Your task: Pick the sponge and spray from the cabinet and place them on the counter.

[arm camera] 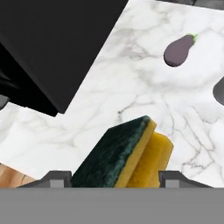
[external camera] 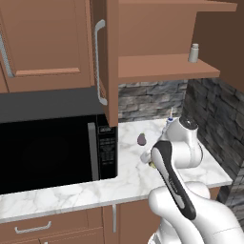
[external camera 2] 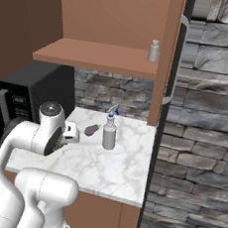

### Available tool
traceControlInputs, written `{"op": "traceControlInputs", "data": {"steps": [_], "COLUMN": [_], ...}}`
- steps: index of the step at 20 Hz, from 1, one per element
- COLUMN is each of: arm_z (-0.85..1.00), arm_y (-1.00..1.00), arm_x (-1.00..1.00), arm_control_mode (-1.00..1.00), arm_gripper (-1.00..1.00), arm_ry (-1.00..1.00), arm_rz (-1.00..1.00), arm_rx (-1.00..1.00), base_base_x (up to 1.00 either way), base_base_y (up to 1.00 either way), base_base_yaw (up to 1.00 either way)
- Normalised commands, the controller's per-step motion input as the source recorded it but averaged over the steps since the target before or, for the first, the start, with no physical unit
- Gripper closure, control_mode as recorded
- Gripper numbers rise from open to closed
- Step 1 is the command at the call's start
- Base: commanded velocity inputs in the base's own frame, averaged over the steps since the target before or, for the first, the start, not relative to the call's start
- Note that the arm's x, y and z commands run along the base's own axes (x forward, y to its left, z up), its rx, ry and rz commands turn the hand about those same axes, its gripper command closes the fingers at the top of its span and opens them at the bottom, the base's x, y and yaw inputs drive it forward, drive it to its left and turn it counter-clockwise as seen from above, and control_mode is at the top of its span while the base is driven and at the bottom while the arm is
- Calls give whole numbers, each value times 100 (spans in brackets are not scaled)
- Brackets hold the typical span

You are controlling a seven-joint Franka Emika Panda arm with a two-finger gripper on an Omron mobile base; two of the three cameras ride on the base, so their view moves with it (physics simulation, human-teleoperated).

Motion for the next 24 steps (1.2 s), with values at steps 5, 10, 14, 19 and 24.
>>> {"op": "traceControlInputs", "data": {"steps": [5,10,14,19,24], "arm_z": [-37,-18,-31,-41,-41], "arm_y": [-3,-1,0,0,0], "arm_x": [-4,-19,0,1,8], "arm_control_mode": [-100,-100,-100,-100,-100], "arm_gripper": [100,100,100,100,100], "arm_ry": [-2,-1,-6,-10,-9], "arm_rz": [0,-1,-5,-5,-5], "arm_rx": [0,0,0,0,0], "base_base_x": [0,0,0,0,0], "base_base_y": [0,0,0,0,0], "base_base_yaw": [0,0,0,0,0]}}
